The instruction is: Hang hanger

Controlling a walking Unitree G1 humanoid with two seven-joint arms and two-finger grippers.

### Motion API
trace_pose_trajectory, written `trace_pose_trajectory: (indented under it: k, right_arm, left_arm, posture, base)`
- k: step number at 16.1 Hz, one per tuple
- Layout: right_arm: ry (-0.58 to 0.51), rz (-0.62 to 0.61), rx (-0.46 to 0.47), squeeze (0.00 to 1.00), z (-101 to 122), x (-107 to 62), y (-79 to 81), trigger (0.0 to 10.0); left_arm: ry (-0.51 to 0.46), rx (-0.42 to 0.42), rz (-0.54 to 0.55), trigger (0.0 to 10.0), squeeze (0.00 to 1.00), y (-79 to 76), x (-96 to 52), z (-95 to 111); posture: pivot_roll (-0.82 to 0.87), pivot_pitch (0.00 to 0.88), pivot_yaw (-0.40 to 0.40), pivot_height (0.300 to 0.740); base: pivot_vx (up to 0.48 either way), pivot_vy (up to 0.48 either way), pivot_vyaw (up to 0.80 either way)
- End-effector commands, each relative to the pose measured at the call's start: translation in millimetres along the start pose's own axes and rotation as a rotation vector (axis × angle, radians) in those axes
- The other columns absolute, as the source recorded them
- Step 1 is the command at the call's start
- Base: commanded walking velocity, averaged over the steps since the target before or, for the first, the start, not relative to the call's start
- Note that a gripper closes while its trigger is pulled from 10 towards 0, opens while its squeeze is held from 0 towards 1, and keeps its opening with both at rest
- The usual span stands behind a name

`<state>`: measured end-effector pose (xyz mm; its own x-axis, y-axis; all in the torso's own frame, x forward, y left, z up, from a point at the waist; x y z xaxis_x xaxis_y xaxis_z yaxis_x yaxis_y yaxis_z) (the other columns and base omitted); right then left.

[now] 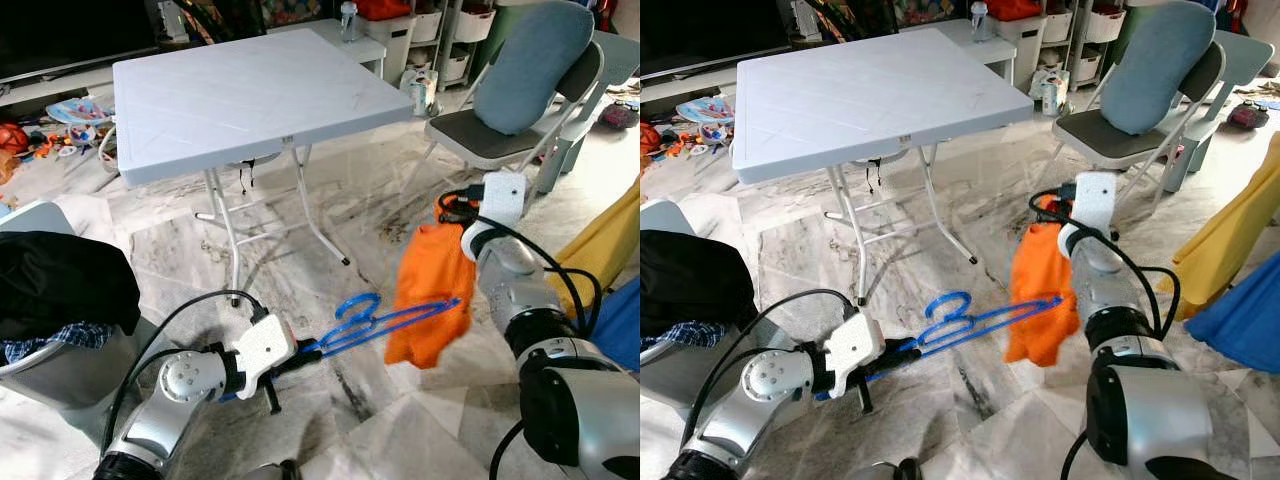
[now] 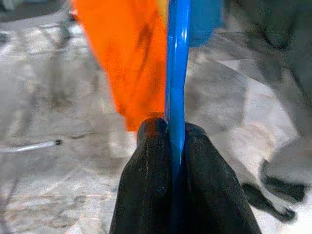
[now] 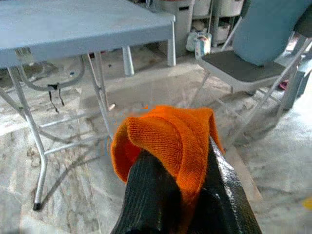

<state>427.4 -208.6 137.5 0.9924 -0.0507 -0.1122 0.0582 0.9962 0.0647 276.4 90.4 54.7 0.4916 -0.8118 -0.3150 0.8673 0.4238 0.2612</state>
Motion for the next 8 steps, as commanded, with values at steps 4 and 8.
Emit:
trace_pose_trajectory:
  k: [4,8]
  right_arm:
    - [-0.125,-0.13,-0.06,0.0,17,-10.1,-42.8,0.0]
    - [-0.146,0.015,-0.036,0.0,8,-17.1,-34.2,0.0]
  left_arm:
    - [-0.006,-0.167,0.461,0.0,0.0,49.4,-24.1,-8]
    - [-0.012,-0.318,0.811,10.0,0.0,74.4,-28.3,-8]
  posture:
    - [-0.09,0.0,0.03,0.74]
    - [-0.09,0.0,0.032,0.74]
  base:
    - [0.0,0.0,0.0]
    - [0.0,0.0,0.0]
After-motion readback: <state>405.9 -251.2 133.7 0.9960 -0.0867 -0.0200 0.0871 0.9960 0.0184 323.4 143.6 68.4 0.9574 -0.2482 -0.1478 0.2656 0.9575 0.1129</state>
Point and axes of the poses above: a point about 5 cm out from each wrist's last joint towards the gripper, its own x axis pointing out of the wrist towards the gripper, its own z axis along the axis of the wrist's last joint, y = z × x, the point moved 4 cm from there along x, pointing out of the wrist towards the gripper, and after that the axes turned 4 degrees about x, right-handed, at the moved point
